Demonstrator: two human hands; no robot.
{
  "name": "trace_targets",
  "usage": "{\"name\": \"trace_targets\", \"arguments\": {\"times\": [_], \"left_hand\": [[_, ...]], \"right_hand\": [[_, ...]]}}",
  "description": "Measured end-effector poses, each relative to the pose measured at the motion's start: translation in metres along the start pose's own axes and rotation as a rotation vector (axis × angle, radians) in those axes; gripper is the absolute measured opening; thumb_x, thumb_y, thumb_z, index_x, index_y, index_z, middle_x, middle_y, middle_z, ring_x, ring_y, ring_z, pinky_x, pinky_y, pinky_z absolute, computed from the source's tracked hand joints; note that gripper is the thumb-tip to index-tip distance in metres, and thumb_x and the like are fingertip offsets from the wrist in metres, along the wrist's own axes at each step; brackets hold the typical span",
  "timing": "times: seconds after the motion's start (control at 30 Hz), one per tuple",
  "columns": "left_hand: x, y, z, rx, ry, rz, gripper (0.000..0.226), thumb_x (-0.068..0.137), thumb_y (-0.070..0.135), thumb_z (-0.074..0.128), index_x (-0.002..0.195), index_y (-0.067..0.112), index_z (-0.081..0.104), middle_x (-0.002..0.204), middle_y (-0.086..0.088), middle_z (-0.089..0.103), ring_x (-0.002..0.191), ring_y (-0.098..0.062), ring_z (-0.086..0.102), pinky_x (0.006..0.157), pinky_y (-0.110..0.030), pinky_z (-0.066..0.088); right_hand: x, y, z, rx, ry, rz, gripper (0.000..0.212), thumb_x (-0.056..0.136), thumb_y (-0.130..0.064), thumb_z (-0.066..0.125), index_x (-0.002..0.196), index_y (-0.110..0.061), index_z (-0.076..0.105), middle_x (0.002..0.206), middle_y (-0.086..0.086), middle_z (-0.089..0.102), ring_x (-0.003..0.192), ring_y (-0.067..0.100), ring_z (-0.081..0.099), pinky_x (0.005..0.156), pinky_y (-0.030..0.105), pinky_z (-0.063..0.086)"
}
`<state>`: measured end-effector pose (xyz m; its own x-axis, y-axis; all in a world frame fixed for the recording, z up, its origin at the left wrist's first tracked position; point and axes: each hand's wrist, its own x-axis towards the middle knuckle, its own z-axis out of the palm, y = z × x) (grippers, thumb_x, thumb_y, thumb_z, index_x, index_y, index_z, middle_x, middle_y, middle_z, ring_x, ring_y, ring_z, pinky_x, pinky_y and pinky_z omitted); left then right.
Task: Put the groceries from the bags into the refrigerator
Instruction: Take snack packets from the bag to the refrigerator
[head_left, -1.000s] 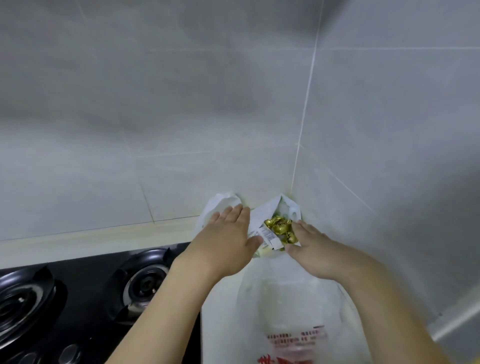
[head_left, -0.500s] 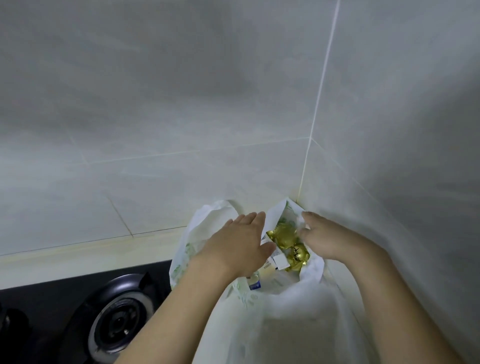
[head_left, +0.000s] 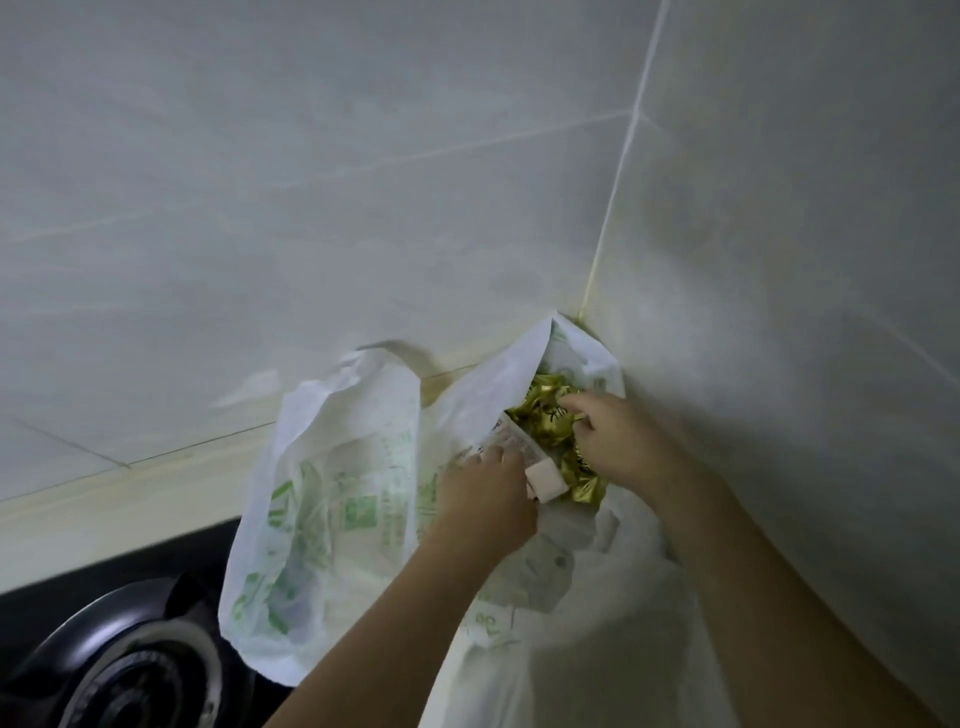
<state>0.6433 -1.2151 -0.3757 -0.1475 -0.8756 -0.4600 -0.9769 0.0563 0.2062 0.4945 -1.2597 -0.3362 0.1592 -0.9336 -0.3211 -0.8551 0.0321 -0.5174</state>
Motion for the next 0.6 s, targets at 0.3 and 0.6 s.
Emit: {"name": "trace_targets", "arguments": {"times": [0.3, 0.6], "left_hand": [[0.033, -0.017, 0.063, 0.154, 0.117, -0.063, 0.09, 0.095, 0.044, 0.047, 0.157, 0.009, -0.008, 0.164, -0.016, -0.011, 0.151, -0.037, -0.009, 0.122, -0.055, 0.0], [0.037, -0.01, 0.08, 0.231, 0.199, -0.025, 0.072, 0.096, 0.025, 0.044, 0.154, -0.003, 0.012, 0.161, -0.03, 0.007, 0.149, -0.047, 0.008, 0.121, -0.059, 0.009]], "right_hand": [[0.057, 0.04, 0.044, -0.311, 0.045, -0.003, 0.052, 0.086, -0.01, 0.056, 0.138, -0.018, 0.049, 0.145, 0.006, 0.041, 0.136, 0.029, 0.032, 0.111, 0.042, 0.034], [0.073, 0.059, 0.057, -0.126, 0.12, -0.053, 0.051, 0.085, 0.009, 0.049, 0.13, -0.012, 0.057, 0.135, 0.006, 0.046, 0.125, 0.027, 0.046, 0.105, 0.039, 0.043]]}}
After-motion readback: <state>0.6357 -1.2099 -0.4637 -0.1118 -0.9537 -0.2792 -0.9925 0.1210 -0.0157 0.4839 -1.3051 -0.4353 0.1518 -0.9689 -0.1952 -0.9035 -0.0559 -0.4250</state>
